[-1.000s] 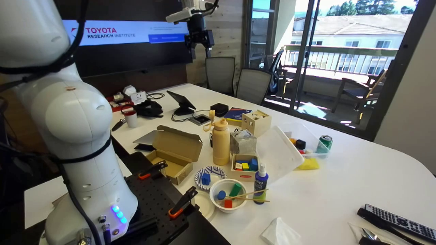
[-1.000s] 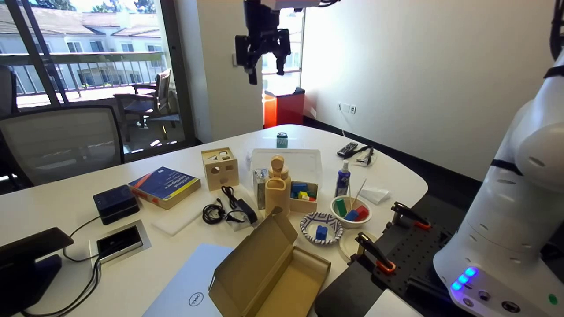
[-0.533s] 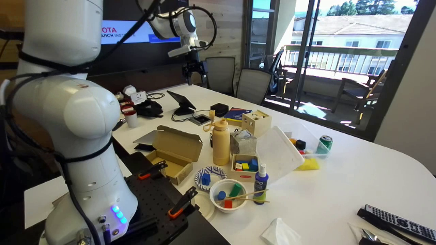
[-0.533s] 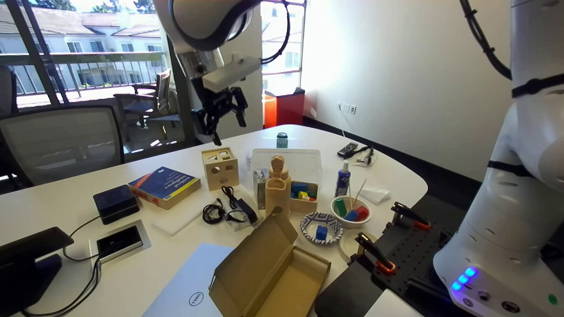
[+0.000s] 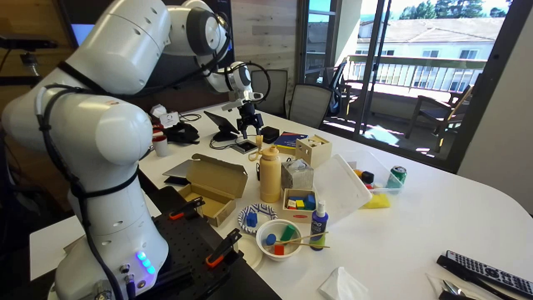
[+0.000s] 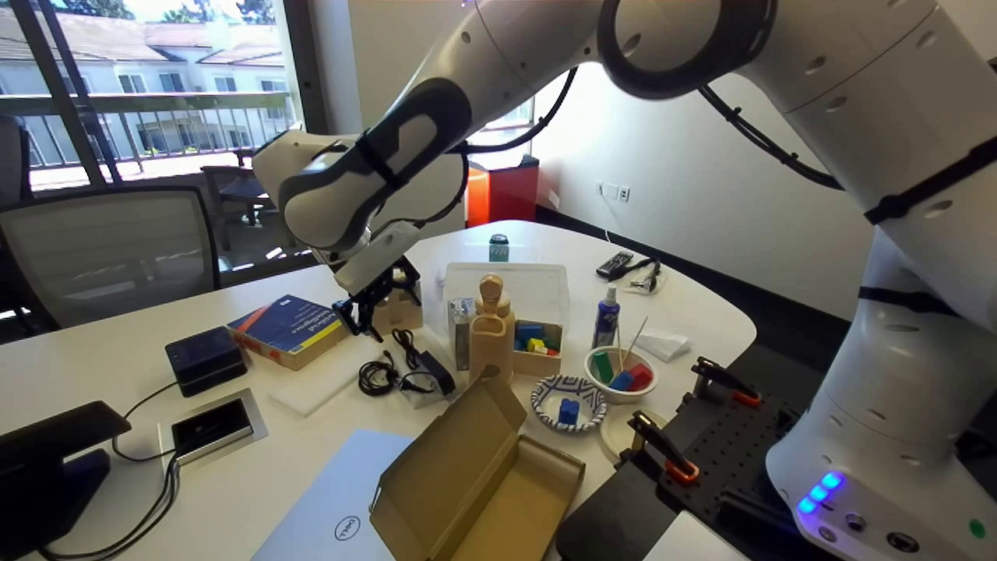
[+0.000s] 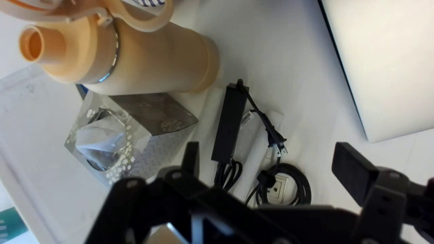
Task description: Pick up the charger and put it in the box
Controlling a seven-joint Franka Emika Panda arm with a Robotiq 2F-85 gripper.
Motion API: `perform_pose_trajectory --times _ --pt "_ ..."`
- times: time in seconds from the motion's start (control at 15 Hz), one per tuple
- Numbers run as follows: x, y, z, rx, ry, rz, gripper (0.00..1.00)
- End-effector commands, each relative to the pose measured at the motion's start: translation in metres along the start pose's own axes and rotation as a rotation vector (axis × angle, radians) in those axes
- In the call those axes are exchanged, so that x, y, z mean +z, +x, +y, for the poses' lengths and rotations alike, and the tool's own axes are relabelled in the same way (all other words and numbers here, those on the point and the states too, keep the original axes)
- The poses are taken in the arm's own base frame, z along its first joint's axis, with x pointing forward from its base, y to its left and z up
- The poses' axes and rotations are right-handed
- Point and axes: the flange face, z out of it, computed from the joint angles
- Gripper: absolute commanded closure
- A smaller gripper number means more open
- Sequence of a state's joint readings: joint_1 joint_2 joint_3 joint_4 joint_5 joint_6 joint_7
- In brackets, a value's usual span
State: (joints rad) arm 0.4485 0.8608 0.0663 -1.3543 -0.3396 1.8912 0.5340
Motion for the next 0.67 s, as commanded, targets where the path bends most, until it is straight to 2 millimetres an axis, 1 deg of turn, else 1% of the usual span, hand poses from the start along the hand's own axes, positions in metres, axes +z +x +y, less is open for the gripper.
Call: perform_pose_trajectory --times 0.0,0.07,0.13,0.2,0.27,0.4,0.6 --pt "0.023 0.032 0.0 0.108 -0.055 0.002 0.0" --pt "0.028 0.038 0.004 0.141 -0.058 0.001 0.0" --pt "0.027 0.043 0.012 0.168 -0.039 -0.01 0.0" --pt "0.036 0.033 0.003 0.108 -0.041 0.003 0.0" --pt "0.038 0.038 0.008 0.122 -0.041 0.003 0.0" --pt "0.035 0.042 0.013 0.135 -0.041 0.007 0.0" --pt "0.032 0.043 0.012 0.136 -0.039 0.01 0.0"
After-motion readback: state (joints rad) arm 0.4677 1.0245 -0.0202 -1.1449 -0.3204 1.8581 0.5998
